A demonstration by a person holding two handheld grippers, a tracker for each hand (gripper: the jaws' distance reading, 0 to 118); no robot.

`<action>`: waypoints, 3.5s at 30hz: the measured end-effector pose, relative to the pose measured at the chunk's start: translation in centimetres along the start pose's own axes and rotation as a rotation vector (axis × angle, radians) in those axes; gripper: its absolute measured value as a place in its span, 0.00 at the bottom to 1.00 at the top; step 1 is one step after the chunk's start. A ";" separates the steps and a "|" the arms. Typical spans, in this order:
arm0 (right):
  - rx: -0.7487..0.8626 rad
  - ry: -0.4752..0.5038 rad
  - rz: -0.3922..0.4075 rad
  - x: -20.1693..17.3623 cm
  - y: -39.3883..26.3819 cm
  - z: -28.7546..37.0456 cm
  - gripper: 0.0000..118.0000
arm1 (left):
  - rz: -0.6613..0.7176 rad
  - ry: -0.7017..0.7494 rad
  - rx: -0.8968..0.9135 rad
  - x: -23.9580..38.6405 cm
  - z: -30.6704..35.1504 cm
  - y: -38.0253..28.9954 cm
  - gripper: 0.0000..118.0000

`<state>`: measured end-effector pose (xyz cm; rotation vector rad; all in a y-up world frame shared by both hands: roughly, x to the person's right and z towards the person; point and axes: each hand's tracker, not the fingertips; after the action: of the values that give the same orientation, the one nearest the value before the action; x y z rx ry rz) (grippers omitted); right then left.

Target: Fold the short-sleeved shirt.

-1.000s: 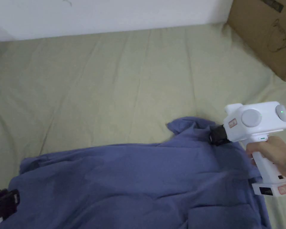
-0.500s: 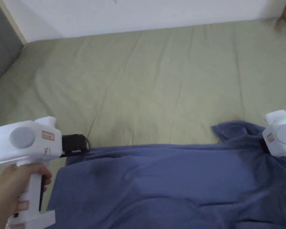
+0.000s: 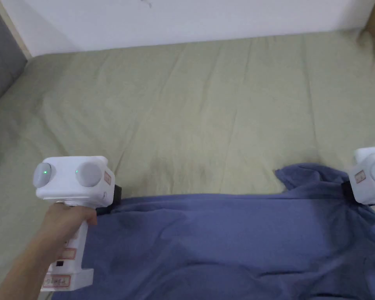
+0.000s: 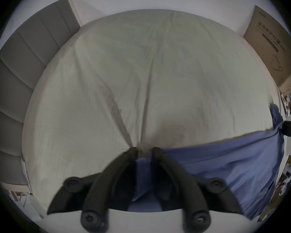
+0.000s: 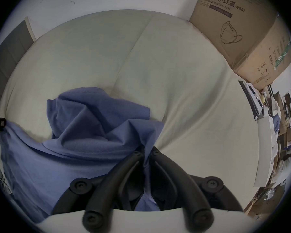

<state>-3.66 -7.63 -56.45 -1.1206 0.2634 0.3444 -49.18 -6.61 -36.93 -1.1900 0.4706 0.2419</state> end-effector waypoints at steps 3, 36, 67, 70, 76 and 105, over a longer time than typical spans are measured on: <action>0.023 0.037 -0.091 0.8 0.7 1.8 0.03 | 0.004 -0.018 -0.003 -0.1 0.8 0.2 0.03; 0.821 0.241 -0.273 8.4 21.1 50.4 0.03 | 0.128 0.003 1.013 -7.9 51.5 17.7 0.03; 0.811 0.137 -0.226 0.6 32.0 43.7 0.03 | 0.113 0.069 1.033 -9.9 39.8 29.8 0.03; 0.755 0.130 -0.190 -0.1 30.5 39.4 0.03 | 0.093 0.064 1.011 -8.8 36.1 29.1 0.03; 0.526 0.091 -0.128 -2.3 25.9 25.5 0.03 | 0.077 0.015 0.760 -7.2 21.8 26.4 0.03; 0.226 0.328 -0.298 0.6 -11.0 11.0 0.03 | 0.149 -0.089 0.333 -12.1 8.9 -12.7 0.03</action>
<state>1.59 -1.80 -42.98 -0.9714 0.4076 -0.1343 -52.42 -2.14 -18.07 -0.8165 0.5005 0.3295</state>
